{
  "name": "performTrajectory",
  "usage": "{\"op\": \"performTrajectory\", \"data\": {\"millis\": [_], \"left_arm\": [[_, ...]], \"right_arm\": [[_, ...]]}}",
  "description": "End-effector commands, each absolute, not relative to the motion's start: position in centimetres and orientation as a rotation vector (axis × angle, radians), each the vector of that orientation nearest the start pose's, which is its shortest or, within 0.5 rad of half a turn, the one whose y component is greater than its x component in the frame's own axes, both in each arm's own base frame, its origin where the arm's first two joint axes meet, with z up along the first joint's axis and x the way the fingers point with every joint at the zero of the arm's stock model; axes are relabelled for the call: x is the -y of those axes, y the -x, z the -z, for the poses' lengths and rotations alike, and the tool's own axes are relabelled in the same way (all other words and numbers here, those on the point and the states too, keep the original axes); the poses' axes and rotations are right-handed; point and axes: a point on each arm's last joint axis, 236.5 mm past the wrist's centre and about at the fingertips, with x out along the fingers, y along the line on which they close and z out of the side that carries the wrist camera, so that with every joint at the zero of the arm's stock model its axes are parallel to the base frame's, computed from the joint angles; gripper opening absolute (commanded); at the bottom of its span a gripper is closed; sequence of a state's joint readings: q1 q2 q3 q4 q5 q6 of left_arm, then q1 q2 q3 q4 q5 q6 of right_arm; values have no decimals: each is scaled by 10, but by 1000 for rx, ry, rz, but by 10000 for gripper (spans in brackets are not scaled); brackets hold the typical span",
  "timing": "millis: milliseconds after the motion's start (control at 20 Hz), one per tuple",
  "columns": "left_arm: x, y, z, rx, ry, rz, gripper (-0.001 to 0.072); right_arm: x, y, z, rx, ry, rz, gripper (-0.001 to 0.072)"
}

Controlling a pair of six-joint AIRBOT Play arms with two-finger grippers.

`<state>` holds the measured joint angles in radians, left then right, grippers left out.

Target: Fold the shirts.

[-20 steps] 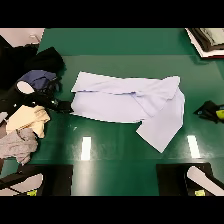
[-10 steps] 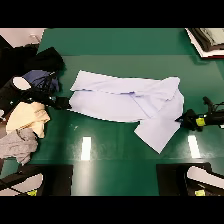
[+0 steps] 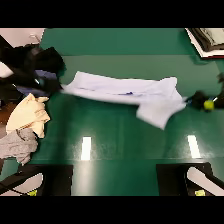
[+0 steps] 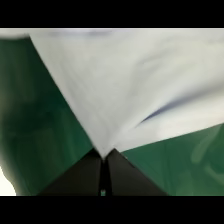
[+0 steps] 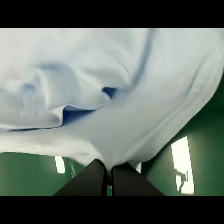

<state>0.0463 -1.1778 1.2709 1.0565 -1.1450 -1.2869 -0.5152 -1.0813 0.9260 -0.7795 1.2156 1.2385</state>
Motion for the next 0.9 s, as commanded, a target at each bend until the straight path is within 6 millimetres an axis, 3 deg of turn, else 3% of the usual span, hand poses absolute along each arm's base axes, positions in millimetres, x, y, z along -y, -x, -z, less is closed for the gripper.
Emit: {"op": "performTrajectory", "data": {"millis": [0,50,150,250,400,500,650,750,850], "left_arm": [[67,-422,-281,-587,134,365,23],[68,-415,-333,-472,100,368,23],[72,-386,-418,-284,40,380,23],[77,-348,-483,-134,-1,383,23],[79,-289,-546,72,-30,367,23],[81,-248,-573,175,-43,359,22],[83,-190,-605,318,-58,348,22],[86,-164,-611,353,-70,350,22],[88,-162,-603,321,-72,358,22]], "right_arm": [[8,-390,-224,-583,-636,-272,15],[4,-391,-267,-488,-584,-282,15],[-8,-380,-352,-309,-476,-314,15],[-22,-354,-422,-165,-381,-342,15],[-41,-302,-500,15,-244,-342,15],[-48,-270,-530,88,-165,-304,15],[-52,-226,-556,147,-72,-225,15],[-48,-209,-560,130,-32,-162,15],[-37,-206,-549,61,-15,-102,14]]}}
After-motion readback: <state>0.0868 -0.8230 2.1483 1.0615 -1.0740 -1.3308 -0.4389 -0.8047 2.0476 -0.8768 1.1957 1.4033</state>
